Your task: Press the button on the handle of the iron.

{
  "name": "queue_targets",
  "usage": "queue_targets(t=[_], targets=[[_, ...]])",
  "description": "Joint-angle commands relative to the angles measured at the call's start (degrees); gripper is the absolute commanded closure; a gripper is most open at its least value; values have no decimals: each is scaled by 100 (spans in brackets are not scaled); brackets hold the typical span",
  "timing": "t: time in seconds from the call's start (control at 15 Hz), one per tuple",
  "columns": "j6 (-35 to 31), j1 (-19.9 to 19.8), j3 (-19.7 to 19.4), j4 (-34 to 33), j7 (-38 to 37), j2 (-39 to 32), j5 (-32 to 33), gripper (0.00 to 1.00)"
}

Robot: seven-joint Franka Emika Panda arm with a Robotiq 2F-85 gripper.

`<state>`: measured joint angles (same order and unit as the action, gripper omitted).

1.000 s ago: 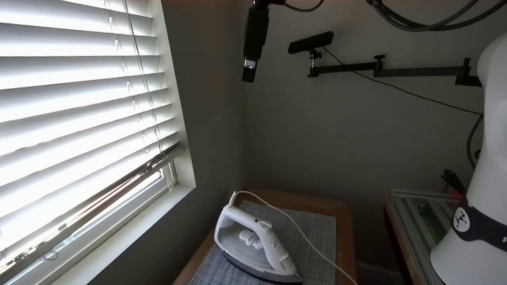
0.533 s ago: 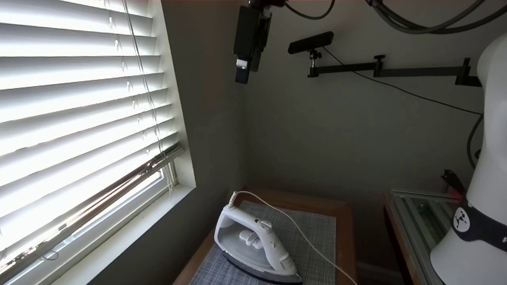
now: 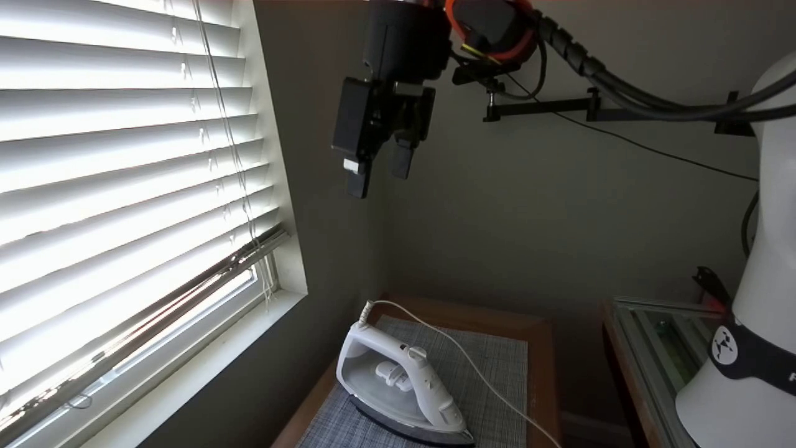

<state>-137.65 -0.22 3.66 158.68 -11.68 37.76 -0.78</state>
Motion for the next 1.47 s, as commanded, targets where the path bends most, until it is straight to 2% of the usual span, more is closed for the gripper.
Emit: queue_targets(t=[0.0, 0.67, 1.27, 1.33, 1.4], targets=[[-248, -72, 128, -8, -346, -402, -152, 26], [-495, -229, -21, -8, -119, -1471, 44, 98], [-1104, -429, -104, -1, -17, -2655, 460, 100], [-1223, -333, -206, -1, 194, -2764, 259, 100], [-921, -328, -115, -1, -86, -2474, 315, 99]])
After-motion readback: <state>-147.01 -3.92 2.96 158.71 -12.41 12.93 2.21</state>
